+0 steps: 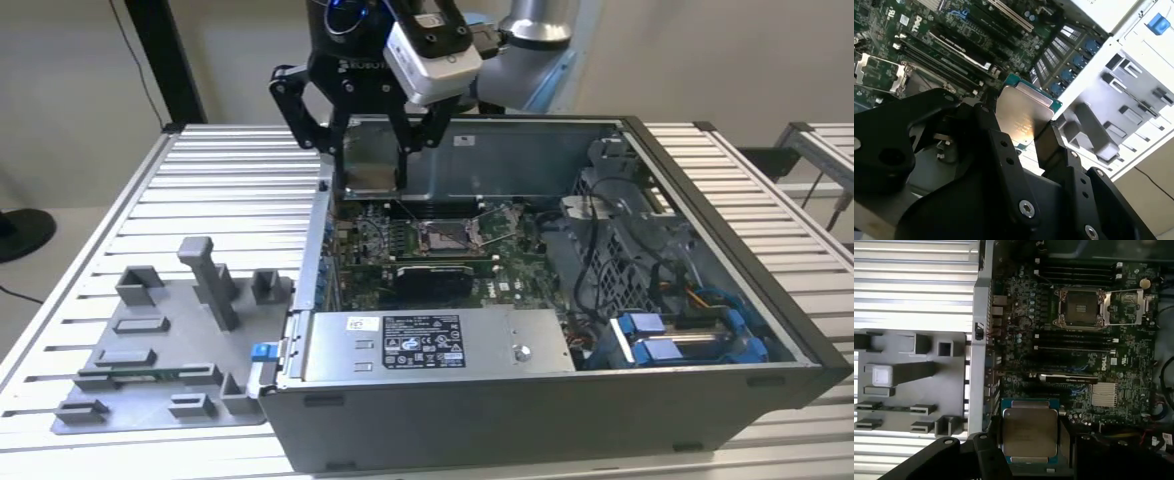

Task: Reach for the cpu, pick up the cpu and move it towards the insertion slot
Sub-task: 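Pick up the cpu and move it towards the insertion slot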

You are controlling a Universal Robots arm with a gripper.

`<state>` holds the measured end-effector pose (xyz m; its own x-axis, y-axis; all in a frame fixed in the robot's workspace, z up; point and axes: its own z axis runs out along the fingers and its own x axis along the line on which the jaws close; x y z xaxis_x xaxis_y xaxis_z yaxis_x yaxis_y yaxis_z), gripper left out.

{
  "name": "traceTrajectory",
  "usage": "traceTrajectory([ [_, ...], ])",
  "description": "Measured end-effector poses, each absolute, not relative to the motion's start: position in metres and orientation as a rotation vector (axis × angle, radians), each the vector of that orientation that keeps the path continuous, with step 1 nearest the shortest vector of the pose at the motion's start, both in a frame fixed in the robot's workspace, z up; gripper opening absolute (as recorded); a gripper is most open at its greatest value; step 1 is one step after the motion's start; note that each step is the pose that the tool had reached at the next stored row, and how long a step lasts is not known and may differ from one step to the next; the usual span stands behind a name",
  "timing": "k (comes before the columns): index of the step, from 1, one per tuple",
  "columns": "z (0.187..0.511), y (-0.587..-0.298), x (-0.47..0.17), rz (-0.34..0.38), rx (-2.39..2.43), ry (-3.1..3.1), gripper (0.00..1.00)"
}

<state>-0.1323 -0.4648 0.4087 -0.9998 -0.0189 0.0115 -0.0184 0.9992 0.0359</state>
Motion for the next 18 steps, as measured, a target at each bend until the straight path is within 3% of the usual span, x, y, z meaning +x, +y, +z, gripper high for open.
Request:
traceTrajectory([
  [18, 0.409, -0.465, -0.076, -0.056, 0.029, -3.127, 0.00],
])
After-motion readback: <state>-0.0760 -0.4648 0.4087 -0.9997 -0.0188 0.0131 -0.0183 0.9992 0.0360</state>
